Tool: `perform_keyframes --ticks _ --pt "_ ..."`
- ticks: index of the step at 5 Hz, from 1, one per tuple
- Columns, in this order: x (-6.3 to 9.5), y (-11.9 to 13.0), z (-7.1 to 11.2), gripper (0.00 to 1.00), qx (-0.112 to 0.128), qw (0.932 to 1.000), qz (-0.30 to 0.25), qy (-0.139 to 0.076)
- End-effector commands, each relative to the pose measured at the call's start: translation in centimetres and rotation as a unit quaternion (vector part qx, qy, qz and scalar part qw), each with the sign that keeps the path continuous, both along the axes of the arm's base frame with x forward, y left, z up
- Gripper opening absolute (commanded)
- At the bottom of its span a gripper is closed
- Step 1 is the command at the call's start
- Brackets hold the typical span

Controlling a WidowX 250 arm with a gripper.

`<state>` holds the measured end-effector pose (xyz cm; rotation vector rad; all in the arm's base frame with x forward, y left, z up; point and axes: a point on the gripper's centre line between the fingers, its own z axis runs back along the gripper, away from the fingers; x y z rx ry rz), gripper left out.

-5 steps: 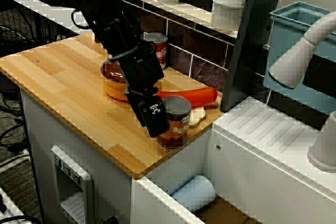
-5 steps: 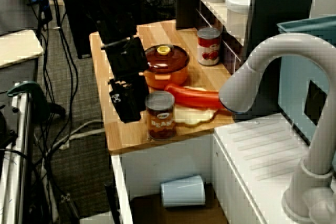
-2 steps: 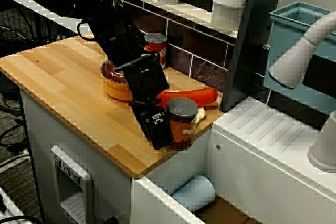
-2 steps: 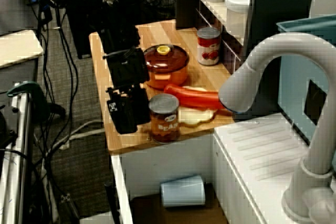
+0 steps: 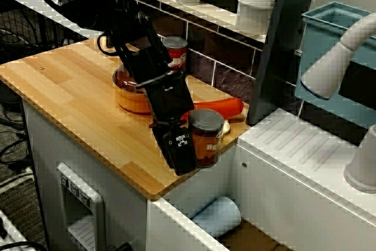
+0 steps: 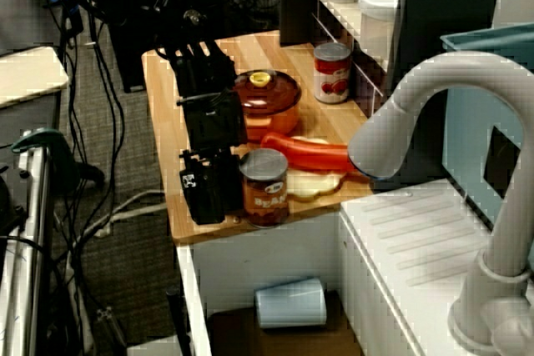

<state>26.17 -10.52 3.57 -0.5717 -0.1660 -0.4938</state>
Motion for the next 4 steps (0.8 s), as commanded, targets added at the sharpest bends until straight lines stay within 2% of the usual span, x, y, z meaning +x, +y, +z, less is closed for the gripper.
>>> perform_keyframes --ticks 1,2,3,4 --pt "0.9 1.5 2.7 1.0 -0.004 0.9985 0.026 -0.049" --pt "1.4 1.1 2.6 1.0 -0.021 0.9994 0.007 -0.027" --pt "2.1 0.5 2.0 1.0 -0.009 0.9976 -0.068 0.003" --pt "2.2 0.2 1.3 1.0 -0.022 0.9974 -0.068 0.004"
